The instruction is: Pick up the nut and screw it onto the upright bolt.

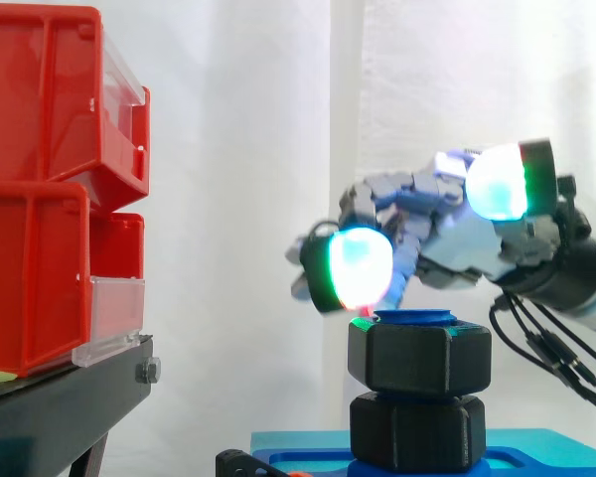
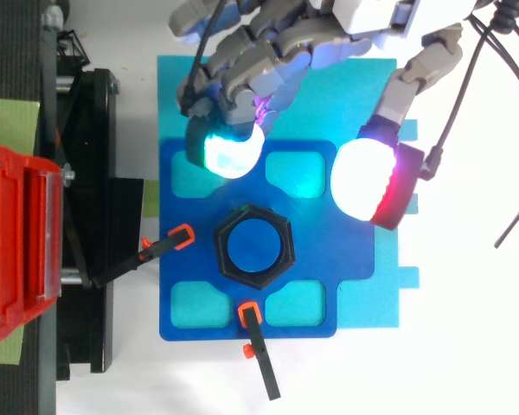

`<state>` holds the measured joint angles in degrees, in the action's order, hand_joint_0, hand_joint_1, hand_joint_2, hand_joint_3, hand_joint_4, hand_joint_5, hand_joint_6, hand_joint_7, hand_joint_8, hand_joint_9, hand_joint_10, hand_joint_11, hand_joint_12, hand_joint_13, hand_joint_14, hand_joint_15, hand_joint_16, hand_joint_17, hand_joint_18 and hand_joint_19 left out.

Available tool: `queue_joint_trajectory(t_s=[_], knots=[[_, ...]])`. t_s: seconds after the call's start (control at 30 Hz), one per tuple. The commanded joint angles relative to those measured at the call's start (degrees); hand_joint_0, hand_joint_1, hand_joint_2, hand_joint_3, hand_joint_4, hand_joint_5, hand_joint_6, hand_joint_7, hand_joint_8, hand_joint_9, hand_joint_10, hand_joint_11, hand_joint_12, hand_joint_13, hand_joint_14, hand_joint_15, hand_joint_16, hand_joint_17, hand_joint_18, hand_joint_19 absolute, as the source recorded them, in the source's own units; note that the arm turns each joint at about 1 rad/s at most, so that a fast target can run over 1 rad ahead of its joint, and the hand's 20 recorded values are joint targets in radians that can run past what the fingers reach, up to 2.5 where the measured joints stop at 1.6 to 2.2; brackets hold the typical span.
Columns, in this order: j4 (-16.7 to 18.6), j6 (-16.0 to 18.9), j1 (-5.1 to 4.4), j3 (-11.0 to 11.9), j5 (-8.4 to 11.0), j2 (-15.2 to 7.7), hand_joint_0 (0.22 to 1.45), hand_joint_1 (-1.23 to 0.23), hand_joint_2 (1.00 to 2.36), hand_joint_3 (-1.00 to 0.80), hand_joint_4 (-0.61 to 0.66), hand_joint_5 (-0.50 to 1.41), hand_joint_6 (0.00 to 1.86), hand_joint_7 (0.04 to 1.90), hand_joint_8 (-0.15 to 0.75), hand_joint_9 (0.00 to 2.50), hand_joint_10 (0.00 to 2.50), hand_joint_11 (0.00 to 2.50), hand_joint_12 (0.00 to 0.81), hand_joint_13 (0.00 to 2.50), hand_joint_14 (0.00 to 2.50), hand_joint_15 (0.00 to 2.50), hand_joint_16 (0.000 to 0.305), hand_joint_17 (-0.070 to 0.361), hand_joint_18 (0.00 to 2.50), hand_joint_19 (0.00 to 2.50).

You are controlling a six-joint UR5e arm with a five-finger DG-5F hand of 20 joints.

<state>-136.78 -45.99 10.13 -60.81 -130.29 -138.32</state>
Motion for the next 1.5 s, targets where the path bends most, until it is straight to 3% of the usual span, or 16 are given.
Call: queue_joint_trajectory(t_s=[0.0, 0.17, 0.3, 0.47, 0.5, 0.7, 0.8, 0.93, 1.13, 1.3, 1.47], knots=[[-1.47, 0.9, 0.07, 2.63, -1.11, -0.02, 0.5, -0.3, 1.0, -0.5, 0.24, -0.1, 0.5, 0.81, 0.247, 1.02, 0.0, 0.0, 0.215, 0.57, 0.0, 0.0, 0.015, 0.034, 0.21, 0.0], [-0.77, 1.69, -0.37, 2.98, -1.11, -0.02, 0.49, -0.3, 1.0, -0.5, 0.23, -0.11, 0.5, 0.73, 0.238, 0.97, 0.0, 0.0, 0.224, 0.54, 0.0, 0.0, 0.016, 0.036, 0.18, 0.0], [-0.51, 2.3, -1.95, 0.52, 1.53, -0.02, 0.49, -0.3, 1.0, -0.5, 0.23, -0.12, 0.5, 0.71, 0.233, 0.95, 0.0, 0.0, 0.225, 0.53, 0.0, 0.0, 0.016, 0.037, 0.17, 0.0], [-0.51, 2.57, -3.27, 0.34, 2.58, -0.02, 0.49, -0.29, 1.0, -0.5, 0.22, -0.12, 0.5, 0.71, 0.233, 0.93, 0.0, 0.0, 0.231, 0.52, 0.0, 0.0, 0.018, 0.04, 0.16, 0.0], [-0.51, 2.3, -3.89, 0.26, 2.58, -0.02, 0.49, -0.29, 1.0, -0.5, 0.22, -0.12, 0.5, 0.71, 0.234, 0.93, 0.0, 0.0, 0.231, 0.52, 0.0, 0.0, 0.018, 0.04, 0.16, 0.0], [0.72, 1.51, -4.33, 0.26, 2.58, -0.02, 0.48, -0.29, 1.0, -0.5, 0.21, -0.13, 0.5, 0.7, 0.224, 0.86, 0.0, 0.0, 0.229, 0.46, 0.0, 0.0, 0.018, 0.04, 0.11, 0.0], [2.04, 1.43, -4.5, 0.26, 2.58, -0.19, 0.47, -0.29, 1.0, -0.5, 0.18, -0.16, 0.5, 0.65, 0.215, 0.71, 0.0, 0.0, 0.237, 0.33, 0.0, 0.0, 0.02, 0.045, 0.0, 0.0], [3.98, 1.6, -4.59, 0.26, 2.5, -1.69, 0.46, -0.29, 1.0, -0.5, 0.15, -0.18, 0.5, 0.61, 0.211, 0.57, 0.0, 0.0, 0.249, 0.25, 0.0, 0.0, 0.023, 0.052, 0.0, 0.0], [3.54, 1.51, -5.03, 0.17, 2.67, -1.78, 0.45, -0.28, 1.0, -0.5, 0.13, -0.2, 0.5, 0.58, 0.198, 0.39, 0.0, 0.0, 0.266, 0.15, 0.0, 0.0, 0.028, 0.062, 0.0, 0.0], [4.15, 1.07, -5.29, -2.03, 3.11, -1.78, 0.44, -0.25, 1.0, -0.5, 0.09, -0.22, 0.5, 0.55, 0.165, 0.2, 0.0, 0.0, 0.273, 0.0, 0.0, 0.0, 0.033, 0.073, 0.0, 0.0], [4.15, 1.07, -5.29, -2.38, 2.94, -1.78, 0.43, -0.22, 1.0, -0.5, 0.08, -0.23, 0.5, 0.53, 0.149, 0.07, 0.0, 0.0, 0.282, 0.0, 0.0, 0.0, 0.036, 0.081, 0.0, 0.0]])
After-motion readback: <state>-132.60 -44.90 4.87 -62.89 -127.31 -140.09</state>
